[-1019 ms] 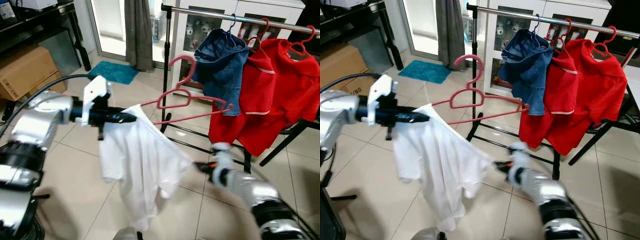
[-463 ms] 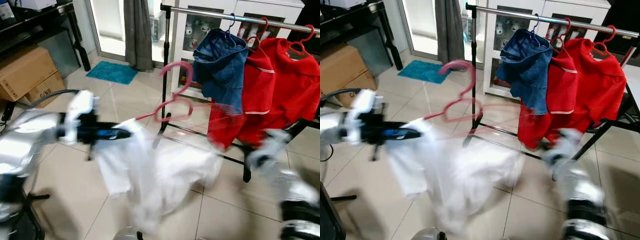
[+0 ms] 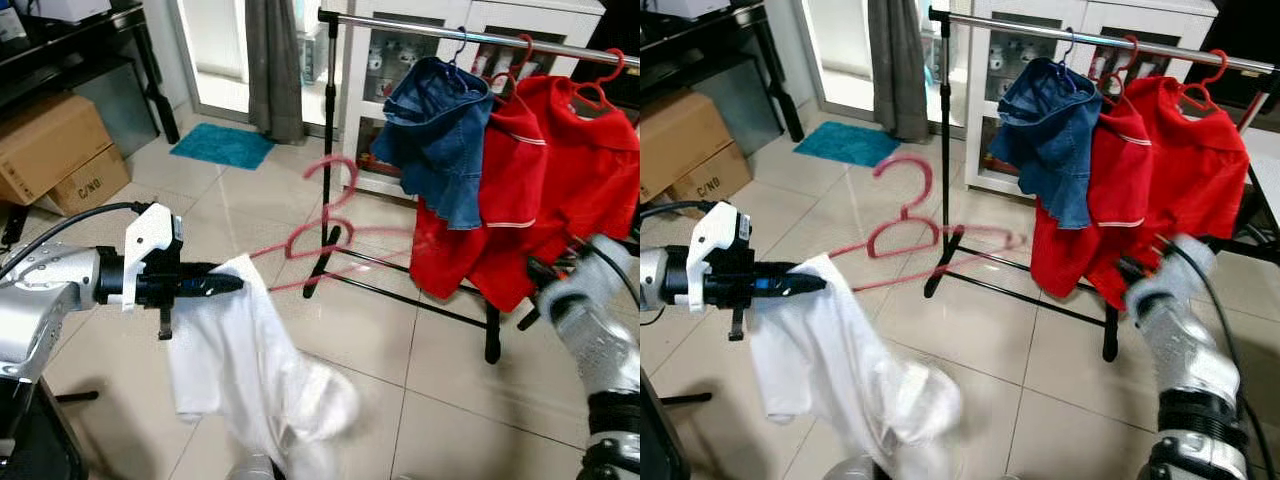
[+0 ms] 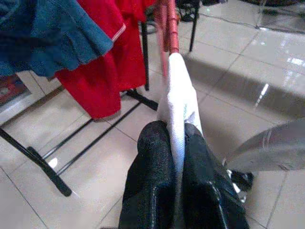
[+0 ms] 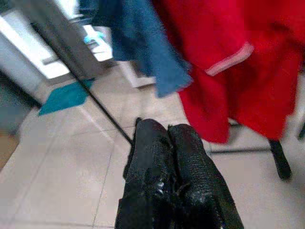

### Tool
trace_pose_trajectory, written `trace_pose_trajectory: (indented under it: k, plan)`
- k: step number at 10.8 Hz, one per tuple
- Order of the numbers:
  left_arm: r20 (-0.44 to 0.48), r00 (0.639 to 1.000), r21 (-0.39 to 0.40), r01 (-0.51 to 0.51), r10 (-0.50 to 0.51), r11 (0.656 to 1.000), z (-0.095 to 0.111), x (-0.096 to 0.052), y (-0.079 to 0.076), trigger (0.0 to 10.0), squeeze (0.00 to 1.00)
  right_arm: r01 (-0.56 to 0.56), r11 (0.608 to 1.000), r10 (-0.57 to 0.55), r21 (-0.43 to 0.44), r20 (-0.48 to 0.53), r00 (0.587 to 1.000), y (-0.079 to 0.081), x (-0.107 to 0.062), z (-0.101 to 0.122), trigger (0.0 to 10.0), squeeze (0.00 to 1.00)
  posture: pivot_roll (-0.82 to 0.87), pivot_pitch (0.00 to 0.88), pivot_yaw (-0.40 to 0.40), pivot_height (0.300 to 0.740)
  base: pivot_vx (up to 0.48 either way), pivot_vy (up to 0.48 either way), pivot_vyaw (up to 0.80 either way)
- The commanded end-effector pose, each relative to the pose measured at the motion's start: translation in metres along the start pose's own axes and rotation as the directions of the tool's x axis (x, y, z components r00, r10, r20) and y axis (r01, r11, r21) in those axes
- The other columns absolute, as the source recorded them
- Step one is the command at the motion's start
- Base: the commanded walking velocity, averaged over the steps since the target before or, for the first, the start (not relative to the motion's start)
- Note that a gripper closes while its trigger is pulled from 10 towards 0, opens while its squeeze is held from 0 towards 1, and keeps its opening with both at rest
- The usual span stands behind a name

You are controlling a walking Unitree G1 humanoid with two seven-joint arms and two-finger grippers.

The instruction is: Hang hanger

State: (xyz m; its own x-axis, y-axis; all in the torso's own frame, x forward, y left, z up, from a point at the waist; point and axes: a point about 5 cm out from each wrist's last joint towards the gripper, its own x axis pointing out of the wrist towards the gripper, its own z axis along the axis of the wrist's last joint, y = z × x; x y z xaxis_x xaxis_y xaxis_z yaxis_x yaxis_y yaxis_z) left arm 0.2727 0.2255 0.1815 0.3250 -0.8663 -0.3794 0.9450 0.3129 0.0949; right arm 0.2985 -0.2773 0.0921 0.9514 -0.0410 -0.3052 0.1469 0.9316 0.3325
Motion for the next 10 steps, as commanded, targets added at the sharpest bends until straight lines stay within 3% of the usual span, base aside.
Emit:
trace_pose_trajectory:
  k: [1, 2, 3, 4, 5, 7, 8, 10]
  plan:
    - [0.047, 0.999, 0.044, -0.021, 0.019, 0.999, 0.014, 0.0, 0.003, 0.0, 0.0, -0.098, 0.99, 0.096, -0.099, -0.023, 0.995, 0.015, -0.003, -0.005, 10.0, 0.0, 0.04, 0.0, 0.003, 0.723, 0.0, 0.0, 0.0]
    - [0.057, 0.998, 0.056, -0.034, 0.031, 0.998, 0.018, 0.004, 0.006, 0.0, 0.0, -0.226, 0.956, 0.213, -0.186, -0.085, 0.973, 0.027, -0.012, -0.016, 10.0, 1.0, 0.05, 0.0, 0.001, 0.723, 0.0, 0.0, 0.0]
    - [0.053, 0.998, 0.066, -0.05, 0.046, 0.997, 0.019, 0.004, 0.01, 0.0, 0.0, -0.274, 0.94, 0.255, -0.205, -0.113, 0.96, 0.032, -0.018, -0.021, 10.0, 1.0, 0.05, 0.0, 0.005, 0.723, 0.0, 0.0, 0.0]
    - [0.074, 0.993, 0.078, -0.093, 0.087, 0.993, 0.027, 0.005, 0.021, 0.0, 0.0, -0.471, 0.831, 0.42, -0.296, -0.223, 0.88, 0.046, -0.039, -0.034, 10.0, 1.0, 0.04, 0.0, 0.021, 0.723, 0.0, 0.0, 0.0]
    - [0.085, 0.992, 0.08, -0.098, 0.091, 0.992, 0.031, 0.006, 0.025, 0.0, 0.0, -0.561, 0.768, 0.499, -0.309, -0.258, 0.827, 0.055, -0.049, -0.037, 10.0, 1.0, 0.04, 0.0, 0.027, 0.723, 0.0, 0.0, 0.0]
    - [0.132, 0.991, 0.074, -0.048, 0.038, 0.996, 0.043, 0.009, 0.029, 0.0, 0.0, -0.762, 0.571, 0.716, -0.306, -0.268, 0.644, 0.096, -0.075, -0.034, 10.0, 1.0, 0.03, 0.0, 0.037, 0.723, 0.0, 0.0, 0.0]
    - [0.142, 0.989, 0.064, 0.017, -0.026, 0.998, 0.048, 0.011, 0.029, 0.0, 0.0, -0.787, 0.519, 0.777, -0.332, -0.199, 0.597, 0.124, -0.077, -0.028, 10.0, 1.0, 0.04, 0.0, 0.036, 0.723, 0.0, 0.0, 0.0]
    - [0.174, 0.981, 0.036, 0.077, -0.082, 0.996, 0.052, 0.011, 0.03, 0.0, 0.0, -0.783, 0.492, 0.821, -0.381, -0.095, 0.563, 0.158, -0.077, -0.018, 10.0, 1.0, 0.04, 0.0, 0.034, 0.723, 0.0, 0.0, 0.0]
